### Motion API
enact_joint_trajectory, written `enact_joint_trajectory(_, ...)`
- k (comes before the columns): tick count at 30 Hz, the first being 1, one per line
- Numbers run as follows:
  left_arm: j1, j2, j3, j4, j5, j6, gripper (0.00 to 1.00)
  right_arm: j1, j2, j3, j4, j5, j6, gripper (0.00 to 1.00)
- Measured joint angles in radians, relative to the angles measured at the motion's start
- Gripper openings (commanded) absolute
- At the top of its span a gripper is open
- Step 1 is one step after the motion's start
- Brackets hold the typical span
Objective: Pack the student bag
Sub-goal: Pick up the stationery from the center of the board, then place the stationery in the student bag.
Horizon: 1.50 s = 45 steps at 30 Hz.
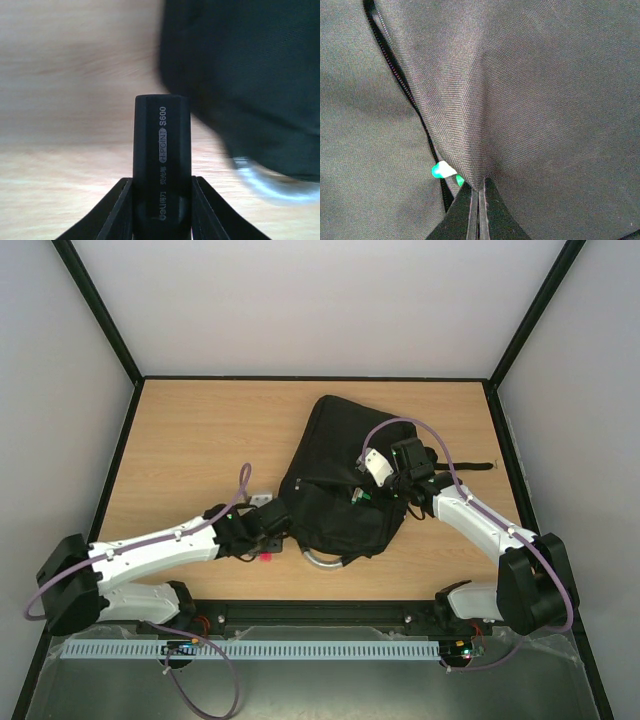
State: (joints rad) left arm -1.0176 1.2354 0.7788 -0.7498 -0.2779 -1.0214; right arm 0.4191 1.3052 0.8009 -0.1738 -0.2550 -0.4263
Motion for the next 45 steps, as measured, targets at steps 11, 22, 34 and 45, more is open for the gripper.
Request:
enact_joint_trajectory(11, -0.029, 0.21, 0.275, 0.219, 0.193, 0.277, 0.09, 0.0, 0.0, 0.0, 0.0, -0.002, 0.0, 0.01)
enact_joint_trajectory(22, -0.007, 0.589, 0.537, 0.251, 0.242, 0.402, 0.06, 0.0, 0.0, 0.0, -0.004, -0.007, 0.0, 0.01)
enact_joint_trajectory(34, 0.065, 0.71, 0.672, 0.212, 0.182, 0.428, 0.15, -0.009, 0.0, 0.0, -0.005, -0.008, 0.042, 0.01)
enact_joint_trajectory(45, 0.059, 0.725, 0.7, 0.201, 0.151, 0.448, 0.48, -0.019, 0.003, 0.001, -0.005, -0.008, 0.067, 0.01)
